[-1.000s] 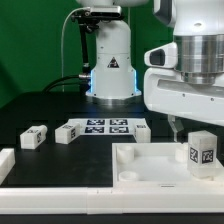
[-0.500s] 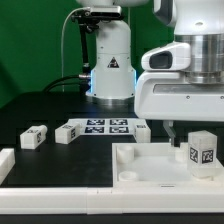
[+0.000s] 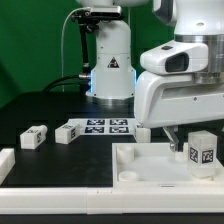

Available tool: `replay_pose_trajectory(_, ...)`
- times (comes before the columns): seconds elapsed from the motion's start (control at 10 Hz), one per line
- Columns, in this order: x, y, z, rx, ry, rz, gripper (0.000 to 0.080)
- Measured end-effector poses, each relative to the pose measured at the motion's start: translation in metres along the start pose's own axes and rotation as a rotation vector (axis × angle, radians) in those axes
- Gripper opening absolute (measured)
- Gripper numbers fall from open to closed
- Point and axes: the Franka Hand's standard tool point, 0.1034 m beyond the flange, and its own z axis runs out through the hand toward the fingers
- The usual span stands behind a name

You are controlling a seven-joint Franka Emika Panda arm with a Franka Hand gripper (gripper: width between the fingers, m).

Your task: Assemble one leg

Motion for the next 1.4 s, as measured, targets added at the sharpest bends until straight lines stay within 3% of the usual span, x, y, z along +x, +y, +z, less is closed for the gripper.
replay_pose_trajectory(0.2,0.0,0.0003,0.0,0.0,0.0,0.007,0.0395)
replay_pose_trajectory(0.3,-0.0001,0.0005,0.0,-0.001,0.0,0.036,0.0395)
replay_pose_trajectory(0.4,-0.0001,0.0007,0.0,-0.001,0.0,0.054,0.0291)
replay_pose_trajectory(0.5,-0.0002,0.0007,0.0,-0.001,0.0,0.104,0.0291)
replay_pose_trajectory(0.8,-0.001,-0.0074,0.0018,-0.003,-0.003,0.589,0.0291)
replay_pose_trajectory(1.3,0.0051,-0.0075,0.003,-0.017,-0.023,1.401,0.0292)
replay_pose_trajectory(1.4,0.0051,-0.0075,0.0029,-0.014,-0.024,1.46,0.0292)
